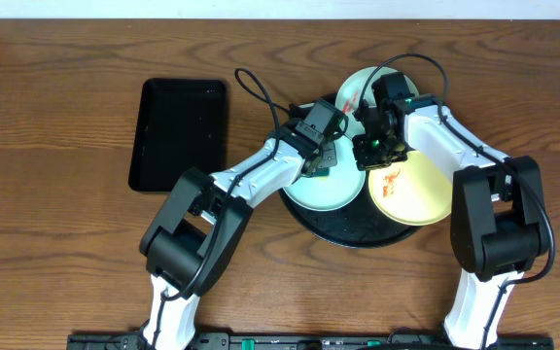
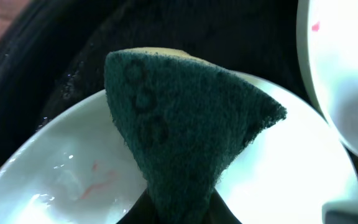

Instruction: Clean dirty plates on tray and stack at the side

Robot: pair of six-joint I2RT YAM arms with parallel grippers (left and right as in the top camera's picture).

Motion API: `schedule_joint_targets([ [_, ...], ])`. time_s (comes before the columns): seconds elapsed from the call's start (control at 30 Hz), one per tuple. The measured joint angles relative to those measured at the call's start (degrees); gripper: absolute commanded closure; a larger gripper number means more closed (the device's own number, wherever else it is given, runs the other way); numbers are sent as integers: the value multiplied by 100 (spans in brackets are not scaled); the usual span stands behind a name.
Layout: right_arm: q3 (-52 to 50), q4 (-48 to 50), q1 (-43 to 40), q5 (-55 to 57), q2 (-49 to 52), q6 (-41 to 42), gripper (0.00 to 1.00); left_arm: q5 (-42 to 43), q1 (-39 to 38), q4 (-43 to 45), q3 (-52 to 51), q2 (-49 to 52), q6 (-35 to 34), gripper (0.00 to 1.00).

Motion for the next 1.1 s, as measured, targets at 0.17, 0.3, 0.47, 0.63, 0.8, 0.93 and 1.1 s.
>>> schedule_joint_targets([
  [0.17,0,0,2,-15,0,-42,99,-326,-50,-380,17,-20,-15,92],
  [0.3,0,-9,2,-20,0,-44,99,-909,-127,-638,22,-28,11,92],
  [0.47,0,-35,2,-31,0,-44,99,-1532,-170,-664,22,-28,216,91],
  [0.63,0,-66,2,-31,0,-44,99,-1947,-157,-684,26,-33,352,92],
  [0.8,0,-107,2,-26,0,-42,99,-2144,-109,-684,26,-234,391,92],
  [0.93,0,-111,2,-22,0,-44,99,-2243,-15,-627,26,-588,437,92],
  [1.1,0,-103,2,-17,0,-42,99,-1532,17,-291,37,-737,424,92],
])
